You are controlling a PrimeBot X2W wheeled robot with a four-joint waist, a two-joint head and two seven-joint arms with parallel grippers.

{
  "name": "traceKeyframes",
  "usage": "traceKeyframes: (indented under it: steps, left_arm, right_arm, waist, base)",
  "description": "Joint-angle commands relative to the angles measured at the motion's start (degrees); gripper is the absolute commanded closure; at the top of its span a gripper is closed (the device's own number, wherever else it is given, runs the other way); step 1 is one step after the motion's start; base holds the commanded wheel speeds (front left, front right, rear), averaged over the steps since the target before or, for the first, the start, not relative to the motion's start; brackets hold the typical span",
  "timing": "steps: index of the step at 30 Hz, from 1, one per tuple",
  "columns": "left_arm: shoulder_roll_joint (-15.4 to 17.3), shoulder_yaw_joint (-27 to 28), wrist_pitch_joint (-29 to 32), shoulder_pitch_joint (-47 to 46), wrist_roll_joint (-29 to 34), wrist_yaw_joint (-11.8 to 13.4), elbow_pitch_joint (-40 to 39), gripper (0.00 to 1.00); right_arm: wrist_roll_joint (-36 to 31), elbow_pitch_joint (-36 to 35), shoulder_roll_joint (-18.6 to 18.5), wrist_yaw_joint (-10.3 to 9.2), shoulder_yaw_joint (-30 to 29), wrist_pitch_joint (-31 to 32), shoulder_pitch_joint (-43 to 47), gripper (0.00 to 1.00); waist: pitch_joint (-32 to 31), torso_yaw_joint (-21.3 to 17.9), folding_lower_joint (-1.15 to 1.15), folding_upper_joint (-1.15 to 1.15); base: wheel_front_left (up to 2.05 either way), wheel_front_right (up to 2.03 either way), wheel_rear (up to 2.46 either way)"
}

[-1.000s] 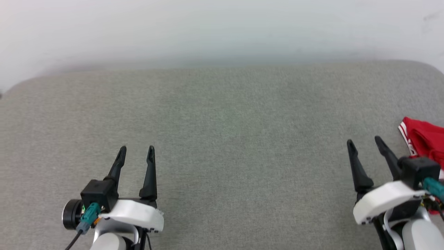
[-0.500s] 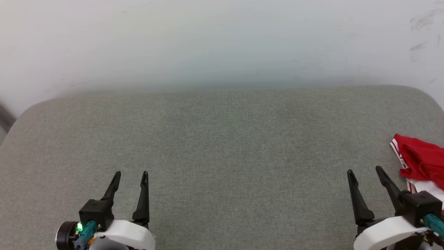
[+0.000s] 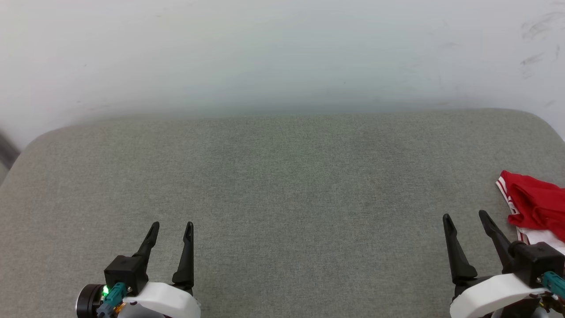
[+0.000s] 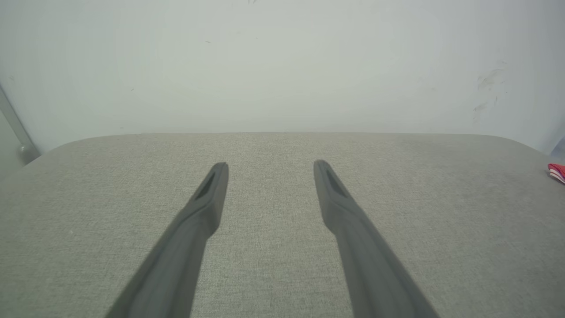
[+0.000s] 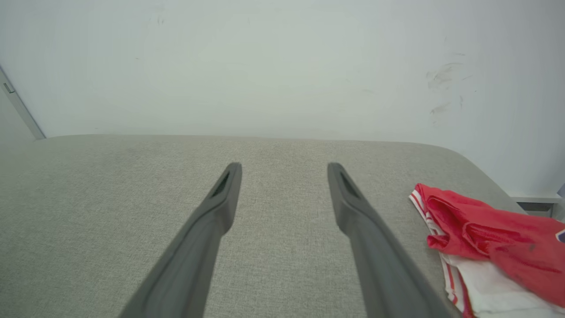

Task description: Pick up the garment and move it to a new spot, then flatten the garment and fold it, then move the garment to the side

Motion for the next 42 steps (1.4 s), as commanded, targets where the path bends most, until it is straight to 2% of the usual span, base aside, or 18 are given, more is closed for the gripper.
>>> traceKeyframes:
  steps: [1, 11, 12, 17, 42]
  left_arm:
    - [0.01, -0.04, 0.00, 0.25, -0.33, 0.03, 0.12, 0.00]
    - [0.34, -0.08, -0.07, -0.50, -0.89, -0.04, 0.08, 0.00]
    - [0.23, -0.11, 0.00, -0.08, -0.73, -0.03, 0.05, 1.00]
    - [-0.56, 0.02, 0.33, 0.56, -1.95, -0.22, 1.33, 1.00]
    - [-4.10, 6.68, 6.92, -1.13, -23.44, -4.13, 1.77, 1.00]
  right_arm:
    - [0.26, 0.18, 0.30, -0.04, 0.03, -0.26, -0.62, 0.00]
    - [0.76, 0.58, 0.40, -0.05, 0.61, -0.17, -0.51, 0.00]
    - [0.37, 0.52, 0.13, 0.00, 0.60, -0.16, 0.00, 1.00]
    - [1.52, 2.22, 0.14, 0.00, 0.68, 0.00, 0.56, 1.00]
    - [28.66, 7.11, 0.18, -0.01, -0.71, 1.97, -3.19, 1.00]
  waist:
    - [-0.03, 0.02, 0.00, 0.00]
    - [0.16, 0.19, 0.00, 0.00]
    - [0.16, 0.20, 0.00, 0.00]
    - [0.18, 0.23, 0.00, 0.00]
    - [0.38, 0.45, 0.00, 0.00]
  base:
    - [0.00, 0.00, 0.00]
    - [0.00, 0.00, 0.00]
    - [0.00, 0.00, 0.00]
    - [0.00, 0.00, 0.00]
    - [0.00, 0.00, 0.00]
